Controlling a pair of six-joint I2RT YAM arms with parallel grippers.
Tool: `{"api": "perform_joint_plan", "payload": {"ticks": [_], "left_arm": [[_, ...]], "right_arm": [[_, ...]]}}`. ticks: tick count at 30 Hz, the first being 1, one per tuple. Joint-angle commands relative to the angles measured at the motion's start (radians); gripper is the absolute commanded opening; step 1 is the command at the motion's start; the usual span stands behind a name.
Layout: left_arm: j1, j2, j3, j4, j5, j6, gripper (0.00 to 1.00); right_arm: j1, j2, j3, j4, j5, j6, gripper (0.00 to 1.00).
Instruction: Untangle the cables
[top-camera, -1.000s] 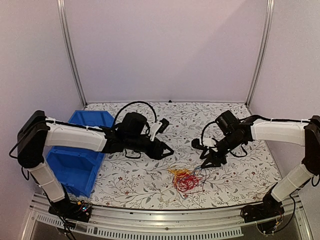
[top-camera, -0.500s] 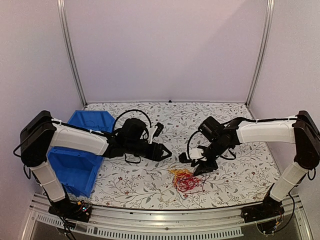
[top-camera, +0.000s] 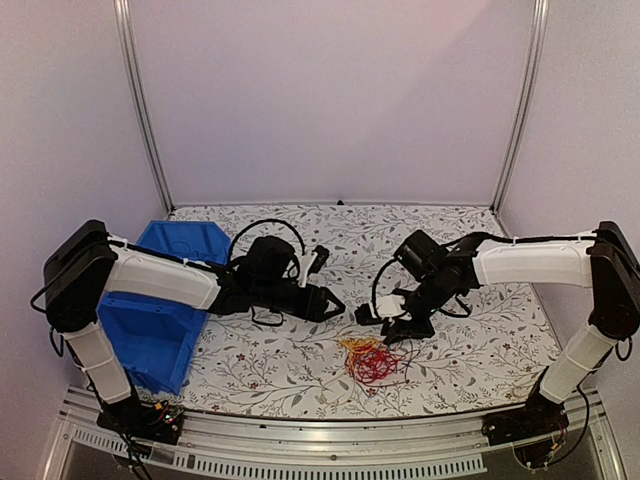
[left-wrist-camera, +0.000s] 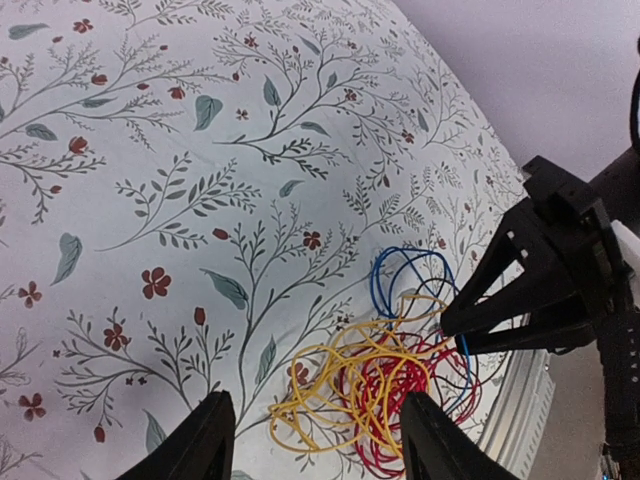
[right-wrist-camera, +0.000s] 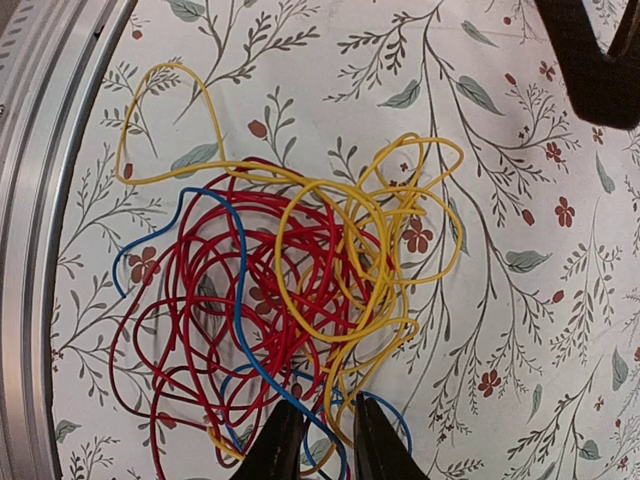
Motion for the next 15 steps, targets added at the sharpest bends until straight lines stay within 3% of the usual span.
{"api": "perform_joint_plan", "payload": {"ticks": [1,4,11,15], "left_arm": [[-0.004,0.029,0.019,0.018,0.024,-0.004,0.57],[-0.006,0.028,0.015,0.018,0.02,-0.005,0.57],[-0.006,0.023,0.0,0.027,0.016,-0.016,0.57],[-0.007,0.027,-0.005,0.03,0.019,-0.018,0.57]], "right_arm": [[0.011,-0.028,0.022,0.005,-0.01,0.013,0.26],[0.028,-0.015,0.013,0.016,0.007,0.02,0.3],[0.079,-0.014,0.018,0.033,0.03,0.028,0.3],[0.093,-0.016,0.035,0.026,0.026,0.029,0.16]]}}
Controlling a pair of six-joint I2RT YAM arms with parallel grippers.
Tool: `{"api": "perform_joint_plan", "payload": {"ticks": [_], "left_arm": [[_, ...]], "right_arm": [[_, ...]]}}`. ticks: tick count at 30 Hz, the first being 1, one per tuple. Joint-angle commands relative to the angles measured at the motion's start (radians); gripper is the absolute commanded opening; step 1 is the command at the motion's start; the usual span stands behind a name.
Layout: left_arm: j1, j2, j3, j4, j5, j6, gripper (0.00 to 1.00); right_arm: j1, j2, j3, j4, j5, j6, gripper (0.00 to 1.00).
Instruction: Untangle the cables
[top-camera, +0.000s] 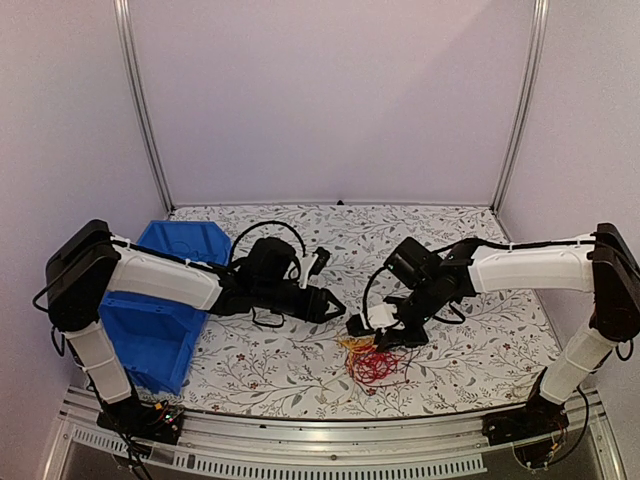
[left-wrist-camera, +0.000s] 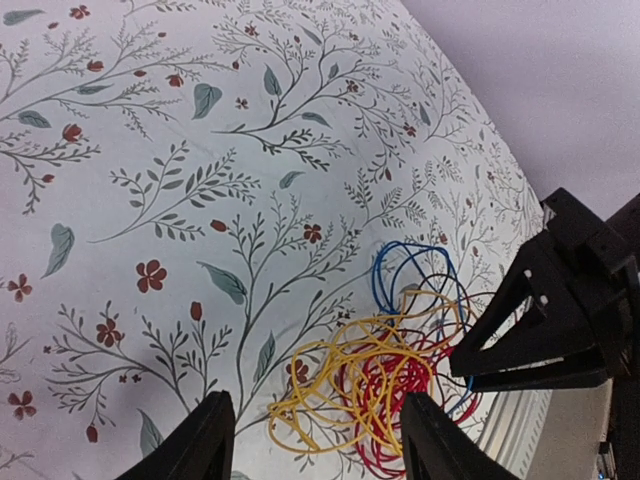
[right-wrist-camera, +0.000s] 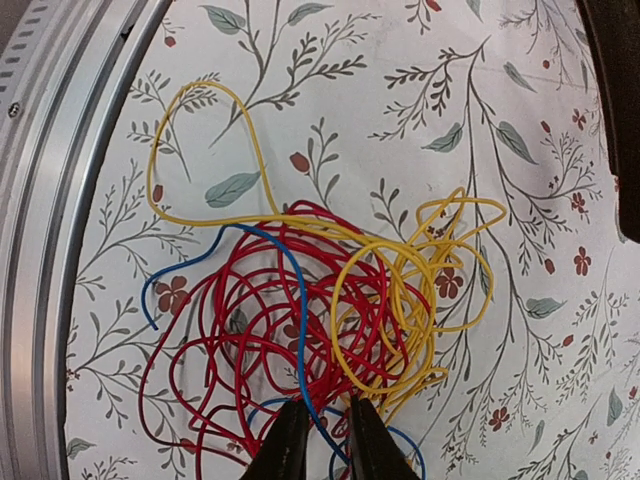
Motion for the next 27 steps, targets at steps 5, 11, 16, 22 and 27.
{"api": "perform_joint_plan", "payload": {"ticks": [5,11,16,22,27], "left_arm": [[-0.009,0.001,-0.013,0.037,0.01,-0.007,0.57],[-0.094,-0.052,-0.061,0.141,-0.007,0.147,0.65],[-0.156,-0.102,-0.124,0.318,-0.004,0.197,0.69],[-0.178,-0.044,-0.126,0.613,-0.069,0.185,0.71],[-0.188,0.176,0.019,0.824,-0.088,0.196,0.66]], "right_arm": [[0.018,-0.002,0.058,-0.013,0.006,0.017,0.0],[-0.001,-0.093,0.169,-0.1,-0.04,0.051,0.0],[-0.05,-0.124,0.311,-0.203,-0.116,0.078,0.0],[-0.091,-0.133,0.422,-0.235,-0.19,0.132,0.0],[-0.138,-0.141,0.571,-0.257,-0.287,0.181,0.0]]}}
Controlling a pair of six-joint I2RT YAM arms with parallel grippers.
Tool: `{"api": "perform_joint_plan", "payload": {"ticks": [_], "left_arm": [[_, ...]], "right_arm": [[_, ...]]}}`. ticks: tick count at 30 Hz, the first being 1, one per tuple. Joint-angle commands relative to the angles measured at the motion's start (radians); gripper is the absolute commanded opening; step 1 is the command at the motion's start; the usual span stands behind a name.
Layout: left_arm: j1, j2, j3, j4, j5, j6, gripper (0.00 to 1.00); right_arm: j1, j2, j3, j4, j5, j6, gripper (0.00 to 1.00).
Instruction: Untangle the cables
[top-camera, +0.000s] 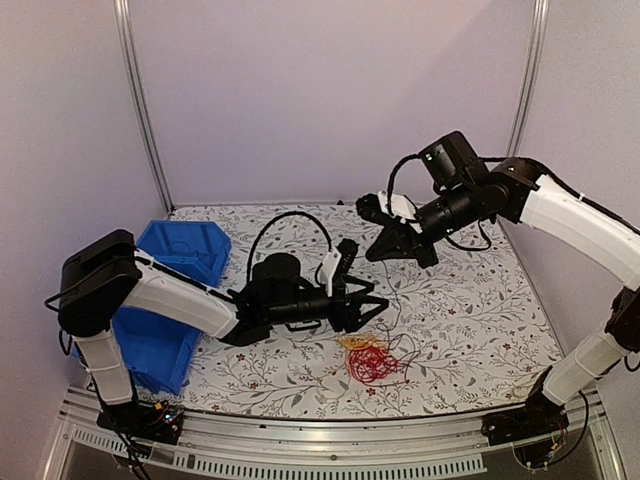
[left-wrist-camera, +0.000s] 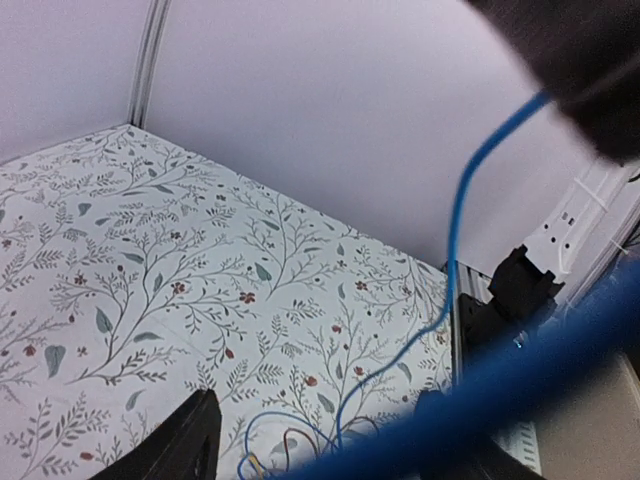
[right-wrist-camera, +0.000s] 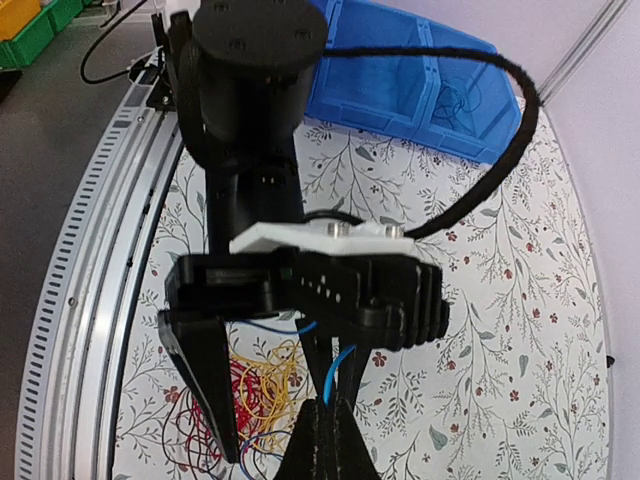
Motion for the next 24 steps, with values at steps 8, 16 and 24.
{"api": "perform_joint_plan", "payload": {"ticks": [8,16,24], "left_arm": [[-0.043,0.466,0.33,0.309,0.08,-0.013,0.32],[-0.055,0.526,0.301,0.241,0.067,-0.047,0.0],[-0.052,0.442,0.181,0.271,-0.022,-0.055,0.11]], "right_arm": [[-0.149,-0.05,0.302,0.007,-0.177,0.126,0.0],[-0.338,-0.022,0.549,0.042,-0.282,0.185,0.0],[-0.356,0.004,0.549,0.081,-0.332,0.246,0.0]]}}
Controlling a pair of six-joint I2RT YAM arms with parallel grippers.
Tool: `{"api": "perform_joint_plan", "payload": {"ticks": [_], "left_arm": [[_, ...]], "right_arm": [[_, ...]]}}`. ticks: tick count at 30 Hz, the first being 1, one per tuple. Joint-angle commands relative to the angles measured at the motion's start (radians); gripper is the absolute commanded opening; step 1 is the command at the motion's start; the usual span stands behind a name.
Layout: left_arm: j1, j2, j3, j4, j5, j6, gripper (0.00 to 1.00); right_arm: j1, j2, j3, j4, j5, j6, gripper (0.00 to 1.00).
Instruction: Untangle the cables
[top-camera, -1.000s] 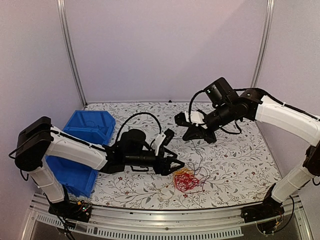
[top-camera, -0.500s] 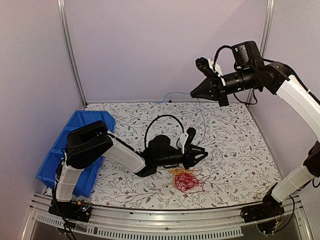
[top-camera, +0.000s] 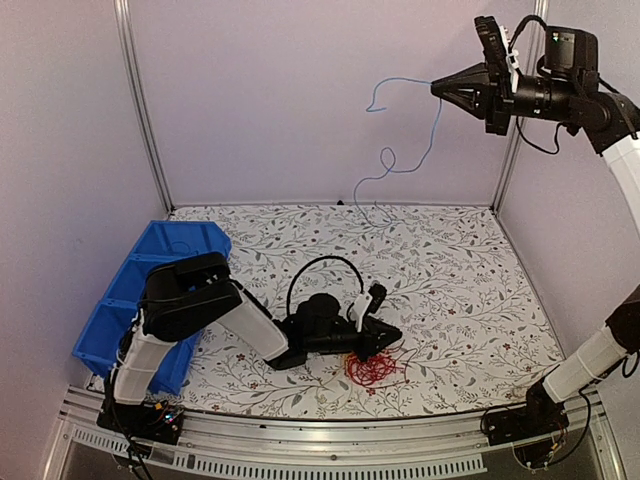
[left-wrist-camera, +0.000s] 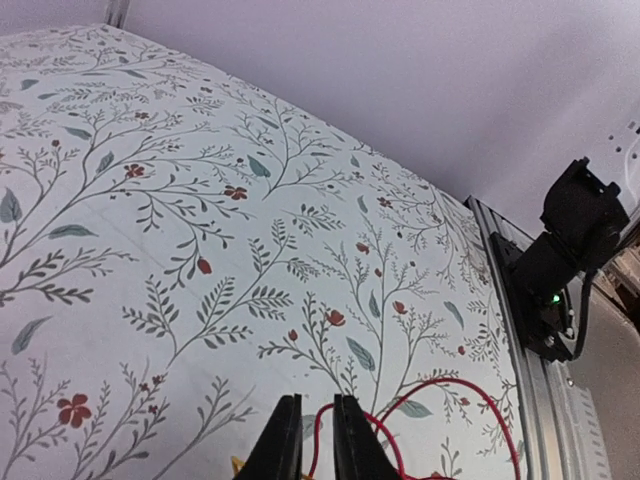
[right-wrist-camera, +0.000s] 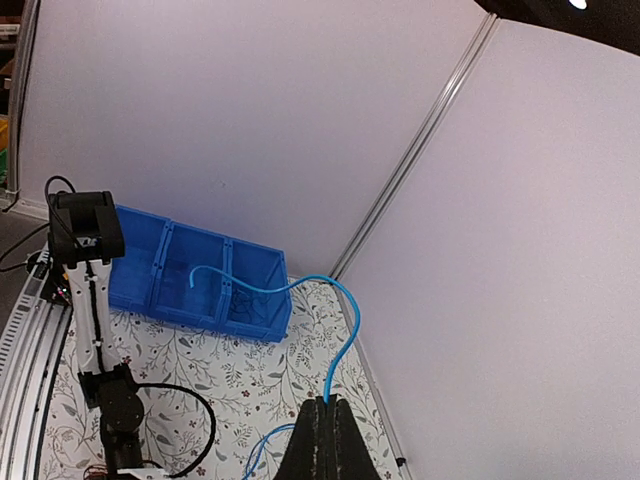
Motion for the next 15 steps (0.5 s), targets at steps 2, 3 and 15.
{"api": "perform_joint_plan", "payload": {"ticks": [2,3,15], "left_arm": [[-0.007,-0.115,-0.096,0.038,-0.091,-0.002,0.26],[-0.007,-0.136,-0.115,0.046,-0.099,-0.003,0.3],[-0.01,-0.36,-0.296,0.112,-0.209,0.039,0.48]], "right_arm": [[-0.003,0.015,-0.12,0.044,-0.062,0.07,0.0],[-0.002,0.009,-0.148,0.058,-0.064,0.08,0.0],[-0.003,-0.057,-0.382,0.126,-0.037,0.101,0.0]]}}
